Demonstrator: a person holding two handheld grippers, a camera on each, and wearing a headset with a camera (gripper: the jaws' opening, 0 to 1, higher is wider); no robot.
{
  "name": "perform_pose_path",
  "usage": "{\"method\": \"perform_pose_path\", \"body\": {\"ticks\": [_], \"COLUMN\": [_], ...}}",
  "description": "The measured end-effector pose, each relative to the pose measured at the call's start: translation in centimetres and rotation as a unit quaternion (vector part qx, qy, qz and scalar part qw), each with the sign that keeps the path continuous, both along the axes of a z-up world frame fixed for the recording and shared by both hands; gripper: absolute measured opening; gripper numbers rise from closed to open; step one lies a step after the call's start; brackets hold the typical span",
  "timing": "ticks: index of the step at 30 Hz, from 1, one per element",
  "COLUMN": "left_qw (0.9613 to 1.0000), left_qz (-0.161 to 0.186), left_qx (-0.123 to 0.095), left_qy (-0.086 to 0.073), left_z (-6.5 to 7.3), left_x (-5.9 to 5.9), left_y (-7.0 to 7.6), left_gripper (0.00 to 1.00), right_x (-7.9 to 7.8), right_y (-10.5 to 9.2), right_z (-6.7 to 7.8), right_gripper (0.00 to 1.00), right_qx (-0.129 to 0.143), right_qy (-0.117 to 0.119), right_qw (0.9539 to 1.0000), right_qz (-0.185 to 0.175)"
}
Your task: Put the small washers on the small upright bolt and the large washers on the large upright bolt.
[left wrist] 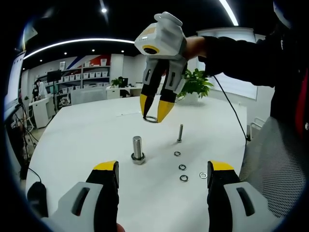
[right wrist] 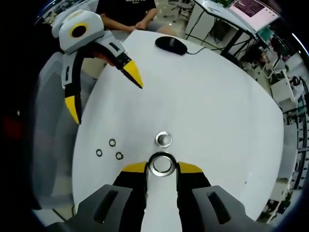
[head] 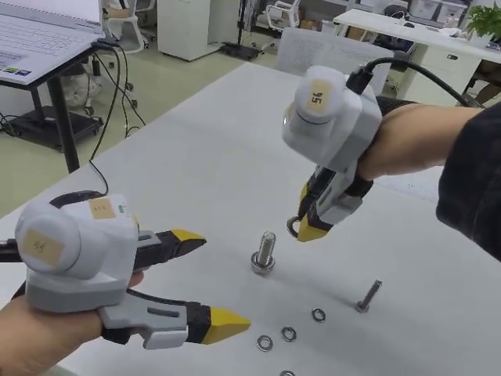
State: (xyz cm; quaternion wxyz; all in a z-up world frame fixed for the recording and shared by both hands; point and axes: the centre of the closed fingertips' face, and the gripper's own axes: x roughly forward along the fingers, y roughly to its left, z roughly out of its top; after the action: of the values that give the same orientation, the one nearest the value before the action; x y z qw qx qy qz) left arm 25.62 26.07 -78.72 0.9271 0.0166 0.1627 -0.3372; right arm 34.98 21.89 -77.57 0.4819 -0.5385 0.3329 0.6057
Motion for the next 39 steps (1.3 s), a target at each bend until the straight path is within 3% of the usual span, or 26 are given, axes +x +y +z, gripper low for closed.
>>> {"method": "perform_pose_path", "body": {"ticks": [12,24,39], "left_qw": [1.0000,0.9999,0.9998], "left_qz": [0.006,0.011,0.016], "left_qx": [-0.003,-0.006,-0.009], "left_qy": [0.001,0.002,0.005], "left_z": [-0.1,-0.3,-0.5], "left_x": [0.3,0.4,0.5], "left_y": [0.1,0.4,0.7], "left_gripper": [0.74,0.74,0.74], "right_x": [0.0,0.0,0.3], "right_y": [1.7,2.6,2.7], "right_z": [-0.5,-2.2,-3.5], "right_gripper": [0.23,0.23,0.23], "right_qx": [0.001,-0.014,-0.026], "right_qy": [0.008,0.021,0.027], "right_qw": [0.9999,0.9994,0.9989], "right_qz": [0.015,0.026,0.028]}}
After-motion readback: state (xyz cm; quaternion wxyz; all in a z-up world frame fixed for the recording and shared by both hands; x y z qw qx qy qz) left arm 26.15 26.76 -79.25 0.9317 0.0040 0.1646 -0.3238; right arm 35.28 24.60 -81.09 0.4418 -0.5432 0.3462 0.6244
